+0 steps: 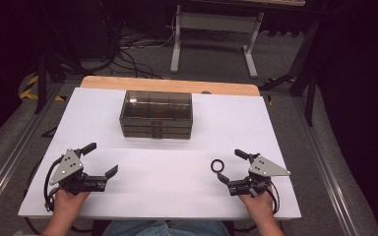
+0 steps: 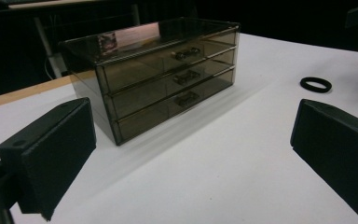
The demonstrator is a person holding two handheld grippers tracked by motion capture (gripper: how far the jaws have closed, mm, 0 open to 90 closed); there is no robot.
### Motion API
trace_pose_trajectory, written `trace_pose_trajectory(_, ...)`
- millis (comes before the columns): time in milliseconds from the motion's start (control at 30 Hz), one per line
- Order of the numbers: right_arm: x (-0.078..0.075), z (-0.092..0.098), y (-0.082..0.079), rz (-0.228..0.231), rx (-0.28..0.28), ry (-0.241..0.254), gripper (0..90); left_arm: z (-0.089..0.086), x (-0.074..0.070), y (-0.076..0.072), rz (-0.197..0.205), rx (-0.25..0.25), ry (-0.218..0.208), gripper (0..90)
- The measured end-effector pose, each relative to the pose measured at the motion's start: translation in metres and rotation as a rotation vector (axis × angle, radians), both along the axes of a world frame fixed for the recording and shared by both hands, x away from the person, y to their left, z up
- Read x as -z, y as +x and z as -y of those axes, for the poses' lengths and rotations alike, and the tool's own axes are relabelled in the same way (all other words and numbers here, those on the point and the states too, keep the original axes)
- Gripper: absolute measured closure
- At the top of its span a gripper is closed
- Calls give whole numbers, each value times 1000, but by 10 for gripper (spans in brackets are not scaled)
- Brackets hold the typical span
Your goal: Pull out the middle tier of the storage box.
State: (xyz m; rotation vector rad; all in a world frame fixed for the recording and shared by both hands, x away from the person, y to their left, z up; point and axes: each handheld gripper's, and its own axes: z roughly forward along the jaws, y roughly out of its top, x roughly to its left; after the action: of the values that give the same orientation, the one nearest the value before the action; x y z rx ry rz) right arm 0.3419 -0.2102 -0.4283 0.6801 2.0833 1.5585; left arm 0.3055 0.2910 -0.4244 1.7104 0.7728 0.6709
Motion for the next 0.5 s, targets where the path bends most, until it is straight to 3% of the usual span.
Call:
trace_pose_trajectory(433,-1,-2,-2,4,-22,-9,25,-2,-1,2,-11,8,30,1)
trace_pose_trajectory(500,-1,-2,-1,0,-18,-11,25,-5,-1,2,-16,8,15,1)
